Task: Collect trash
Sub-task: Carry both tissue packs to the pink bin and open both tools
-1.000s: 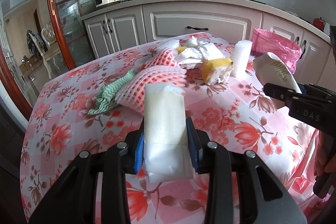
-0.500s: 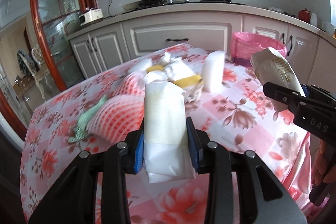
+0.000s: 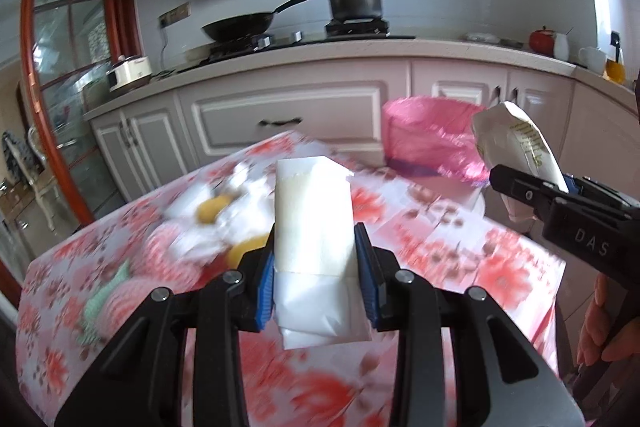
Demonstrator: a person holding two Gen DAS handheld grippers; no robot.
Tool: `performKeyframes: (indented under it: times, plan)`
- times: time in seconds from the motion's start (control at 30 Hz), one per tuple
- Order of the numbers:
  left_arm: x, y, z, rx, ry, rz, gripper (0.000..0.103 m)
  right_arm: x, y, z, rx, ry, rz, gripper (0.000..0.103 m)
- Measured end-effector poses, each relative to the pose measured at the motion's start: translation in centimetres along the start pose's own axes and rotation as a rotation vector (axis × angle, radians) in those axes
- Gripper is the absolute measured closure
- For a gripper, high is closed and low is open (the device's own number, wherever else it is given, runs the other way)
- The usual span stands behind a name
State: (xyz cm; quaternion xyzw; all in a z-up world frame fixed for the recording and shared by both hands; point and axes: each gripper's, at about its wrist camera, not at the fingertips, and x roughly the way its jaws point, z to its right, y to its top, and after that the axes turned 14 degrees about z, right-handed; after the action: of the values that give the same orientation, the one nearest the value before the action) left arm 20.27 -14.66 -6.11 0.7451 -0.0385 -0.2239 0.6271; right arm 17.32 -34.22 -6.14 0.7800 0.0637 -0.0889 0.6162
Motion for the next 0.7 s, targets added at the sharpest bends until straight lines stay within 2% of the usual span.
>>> performKeyframes:
  times: [0.43,0.7]
  plan:
    - [10.7,7.2,5.3,-0.040,-0.171,0.085,0.069,4.9,5.0,7.6,-0.055,-0.098,0.078,0.055]
    - [18.8,10.5,8.2,-0.097,-0.247,0.072,0.069,10.8,7.6,12.7,-0.071,-0.123,0.079,0.055]
